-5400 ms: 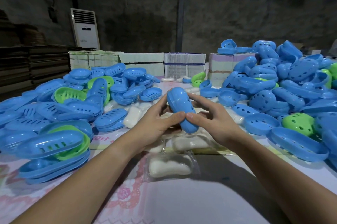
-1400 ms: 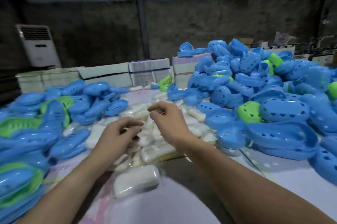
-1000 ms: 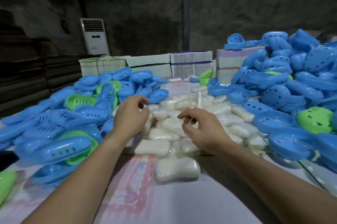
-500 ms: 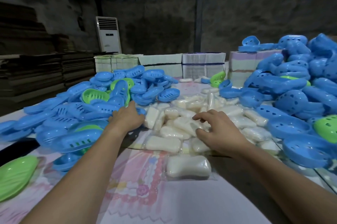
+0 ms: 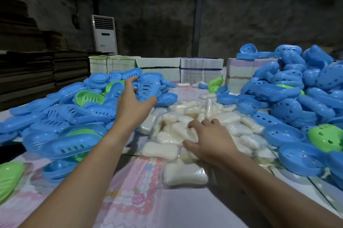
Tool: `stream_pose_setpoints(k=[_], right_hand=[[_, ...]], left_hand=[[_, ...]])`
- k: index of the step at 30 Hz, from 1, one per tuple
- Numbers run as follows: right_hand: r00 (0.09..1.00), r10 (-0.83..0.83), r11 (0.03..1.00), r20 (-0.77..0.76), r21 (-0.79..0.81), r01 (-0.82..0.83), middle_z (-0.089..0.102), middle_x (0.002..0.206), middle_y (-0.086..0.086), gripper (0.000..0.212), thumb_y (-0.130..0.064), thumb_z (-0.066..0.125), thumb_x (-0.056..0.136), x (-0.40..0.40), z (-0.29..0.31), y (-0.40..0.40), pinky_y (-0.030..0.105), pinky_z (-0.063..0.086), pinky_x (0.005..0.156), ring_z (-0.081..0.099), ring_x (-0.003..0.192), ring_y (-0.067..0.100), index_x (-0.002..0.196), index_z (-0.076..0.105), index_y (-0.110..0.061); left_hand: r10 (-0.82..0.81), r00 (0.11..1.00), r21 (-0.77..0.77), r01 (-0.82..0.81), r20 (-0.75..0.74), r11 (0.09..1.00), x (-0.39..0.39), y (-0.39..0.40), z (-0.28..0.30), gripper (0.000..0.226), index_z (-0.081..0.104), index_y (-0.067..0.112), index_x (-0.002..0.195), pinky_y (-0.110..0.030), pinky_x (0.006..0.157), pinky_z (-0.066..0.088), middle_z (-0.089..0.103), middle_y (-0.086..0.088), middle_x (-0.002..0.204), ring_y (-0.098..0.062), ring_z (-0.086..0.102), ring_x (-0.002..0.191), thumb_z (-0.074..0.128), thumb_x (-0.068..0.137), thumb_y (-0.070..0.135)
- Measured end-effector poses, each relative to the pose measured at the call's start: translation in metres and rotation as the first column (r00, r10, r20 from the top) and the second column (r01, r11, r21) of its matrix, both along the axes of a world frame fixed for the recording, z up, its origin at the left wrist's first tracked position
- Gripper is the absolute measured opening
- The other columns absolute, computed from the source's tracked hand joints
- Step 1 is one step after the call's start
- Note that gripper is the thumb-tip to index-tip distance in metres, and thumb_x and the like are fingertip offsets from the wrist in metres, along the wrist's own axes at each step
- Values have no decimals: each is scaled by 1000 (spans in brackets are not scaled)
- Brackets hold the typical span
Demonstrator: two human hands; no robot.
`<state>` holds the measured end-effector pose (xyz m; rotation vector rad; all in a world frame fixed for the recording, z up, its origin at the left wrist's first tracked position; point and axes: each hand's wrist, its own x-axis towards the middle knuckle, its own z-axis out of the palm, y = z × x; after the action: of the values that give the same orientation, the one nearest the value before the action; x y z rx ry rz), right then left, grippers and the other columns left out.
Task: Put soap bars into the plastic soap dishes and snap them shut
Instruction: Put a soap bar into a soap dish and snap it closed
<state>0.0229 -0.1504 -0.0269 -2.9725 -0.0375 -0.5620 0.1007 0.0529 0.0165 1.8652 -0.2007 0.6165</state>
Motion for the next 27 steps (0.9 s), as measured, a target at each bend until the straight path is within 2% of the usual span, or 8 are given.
stream_pose_setpoints(k=[2, 6, 9, 11, 14, 18, 21, 27], right_hand=[[1000, 10, 999, -23, 48, -9, 58, 126, 2, 54, -52, 49, 88, -1, 0, -1, 38, 37, 92, 42, 117, 25, 138, 42, -34], [999, 33, 992, -38, 119, -28, 61, 125, 5, 53, -42, 42, 93, -2, 3, -7, 38, 38, 85, 45, 116, 26, 144, 37, -33], [1000, 8, 960, -4, 280, -6, 66, 112, 10, 46, -37, 40, 95, -1, 6, -14, 37, 43, 79, 56, 107, 29, 141, 45, -30], [999, 22, 845, 28, 533, -34, 67, 104, 1, 42, -32, 41, 96, -3, 7, -19, 36, 48, 82, 60, 97, 23, 136, 51, -29], [988, 27, 562, 150, 815, -139, 60, 107, -13, 40, -30, 43, 96, -5, 10, -22, 35, 48, 91, 57, 96, 10, 134, 52, -35], [935, 31, 489, 354, 810, -323, 62, 109, -24, 29, -32, 48, 99, -9, 17, -17, 11, 43, 77, 58, 98, -7, 119, 53, -53], [905, 33, 457, 424, 799, -391, 68, 96, -14, 30, -30, 51, 101, -14, 19, -11, 10, 46, 72, 63, 88, -1, 110, 53, -58], [862, -12, 503, 506, 748, -432, 62, 101, -24, 26, -29, 52, 101, -16, 22, -10, 3, 42, 72, 56, 91, -15, 124, 56, -43]], left_hand=[[-37, 999, -60, 37, 9, 998, -9, -7, 1, 63, 42, 39, 137, -27, 76, 43, 51, 24, 100, -1, 54, 94, 74, 83, 35], [61, 991, 126, -76, 116, 989, -16, -17, -4, 61, 37, 44, 132, -40, 114, 33, 54, 22, 110, -8, 56, 108, 73, 83, 39], [-189, 981, -228, 196, 51, 954, -23, -28, -5, 58, 41, 40, 131, -5, 78, 46, 56, 19, 112, 6, 61, 99, 75, 87, 25], [-398, 917, -515, 330, -23, 791, -27, -38, -6, 54, 43, 38, 131, -20, 79, 52, 61, 0, 122, -10, 65, 102, 71, 89, 17], [-589, 803, -700, 373, -85, 609, -32, -50, -11, 50, 47, 44, 123, -39, 84, 52, 62, -11, 124, -30, 67, 106, 66, 90, 11], [-771, 635, -819, 420, -42, 391, -40, -65, -19, 68, 47, 43, 134, -42, 83, 59, 74, -10, 107, -32, 71, 92, 74, 81, 10], [-854, 521, -828, 485, 13, 283, -44, -71, -25, 85, 44, 44, 140, -41, 76, 63, 79, -4, 98, -28, 76, 84, 78, 67, 18], [-904, 426, -778, 575, 22, 252, -48, -72, -28, 89, 41, 51, 142, -42, 81, 61, 73, -16, 119, -40, 71, 108, 81, 75, 10]])
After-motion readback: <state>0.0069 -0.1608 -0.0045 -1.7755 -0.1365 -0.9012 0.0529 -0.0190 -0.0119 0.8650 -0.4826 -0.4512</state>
